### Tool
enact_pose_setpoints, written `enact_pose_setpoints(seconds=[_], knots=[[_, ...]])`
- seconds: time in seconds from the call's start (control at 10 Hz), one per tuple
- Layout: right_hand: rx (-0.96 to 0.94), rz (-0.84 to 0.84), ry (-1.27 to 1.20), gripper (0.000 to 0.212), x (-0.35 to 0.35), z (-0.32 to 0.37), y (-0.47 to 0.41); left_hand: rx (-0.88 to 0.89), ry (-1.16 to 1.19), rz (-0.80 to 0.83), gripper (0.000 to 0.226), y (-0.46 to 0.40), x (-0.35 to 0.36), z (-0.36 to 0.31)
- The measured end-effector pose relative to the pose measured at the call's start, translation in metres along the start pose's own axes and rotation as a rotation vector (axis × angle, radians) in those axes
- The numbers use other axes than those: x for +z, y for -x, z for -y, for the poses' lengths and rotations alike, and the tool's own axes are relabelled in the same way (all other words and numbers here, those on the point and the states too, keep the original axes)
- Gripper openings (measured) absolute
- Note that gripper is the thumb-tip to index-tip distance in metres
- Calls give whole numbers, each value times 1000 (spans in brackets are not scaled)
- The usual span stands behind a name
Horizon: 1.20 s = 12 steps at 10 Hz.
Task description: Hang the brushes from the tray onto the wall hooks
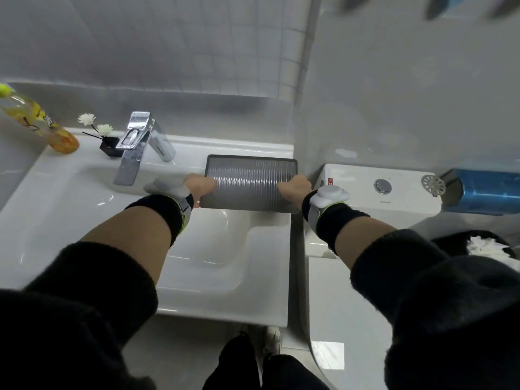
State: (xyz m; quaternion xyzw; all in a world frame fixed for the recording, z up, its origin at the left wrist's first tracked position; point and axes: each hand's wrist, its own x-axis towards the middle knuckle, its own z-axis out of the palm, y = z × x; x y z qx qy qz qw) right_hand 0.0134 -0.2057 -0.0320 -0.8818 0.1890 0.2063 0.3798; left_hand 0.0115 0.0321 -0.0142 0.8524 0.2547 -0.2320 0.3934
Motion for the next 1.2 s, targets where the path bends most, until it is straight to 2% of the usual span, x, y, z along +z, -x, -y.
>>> enact_pose_setpoints(seconds=[0.1, 0.2, 0.3, 0.6, 0.7, 0.9, 1.0, 1.1, 1.2], knots=[[16, -4, 13, 19, 7, 5, -12, -4, -17, -2, 6, -19, -3, -2], [24, -9, 15, 18, 13, 11, -21, -21, -18, 38, 8, -34, -6, -5], [22, -48, 37, 20, 16, 18, -31, -57, -4, 80, 19, -46, -9, -7], [54, -75, 7, 17, 16, 26, -49, 2, 26, 44, 11, -73, -8, -10], [81, -73, 4, 24, 14, 28, -50, 1, 20, 45, 11, -75, -10, -11], [97, -74, 10, 28, 15, 31, -50, -66, 15, 56, 31, -78, -12, -13], [84, -68, 22, 18, 14, 31, -48, -44, 9, 37, 42, -78, -13, -14], [85, -75, 40, 15, 12, 32, -44, -38, -6, 15, 37, -74, -15, -17], [78, -120, 32, 25, 9, 31, -41, -3, -35, -41, 25, -67, -16, -22]])
